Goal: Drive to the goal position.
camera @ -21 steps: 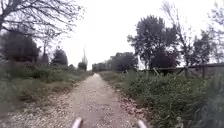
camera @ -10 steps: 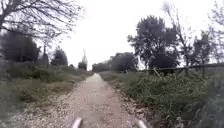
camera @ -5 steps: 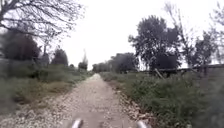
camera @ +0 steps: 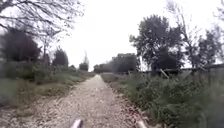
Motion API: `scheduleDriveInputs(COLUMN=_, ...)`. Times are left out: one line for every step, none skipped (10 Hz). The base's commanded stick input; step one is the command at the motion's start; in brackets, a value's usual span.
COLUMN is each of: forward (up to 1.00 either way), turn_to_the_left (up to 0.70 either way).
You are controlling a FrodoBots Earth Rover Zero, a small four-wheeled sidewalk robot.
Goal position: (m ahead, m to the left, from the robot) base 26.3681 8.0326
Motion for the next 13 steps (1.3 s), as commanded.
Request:
scheduleDriveInputs(forward=0.70, turn_to_the_left=0.00)
scheduleDriveInputs(forward=0.70, turn_to_the_left=0.00)
scheduleDriveInputs(forward=0.70, turn_to_the_left=0.00)
scheduleDriveInputs(forward=0.70, turn_to_the_left=0.00)
scheduleDriveInputs(forward=0.70, turn_to_the_left=0.00)
scheduleDriveInputs(forward=0.70, turn_to_the_left=0.00)
scheduleDriveInputs(forward=0.70, turn_to_the_left=0.03)
scheduleDriveInputs(forward=0.70, turn_to_the_left=0.18)
scheduleDriveInputs(forward=0.70, turn_to_the_left=0.27)
scheduleDriveInputs(forward=0.70, turn_to_the_left=0.01)
scheduleDriveInputs(forward=0.70, turn_to_the_left=0.00)
scheduleDriveInputs(forward=0.70, turn_to_the_left=0.00)
scheduleDriveInputs(forward=0.70, turn_to_the_left=0.00)
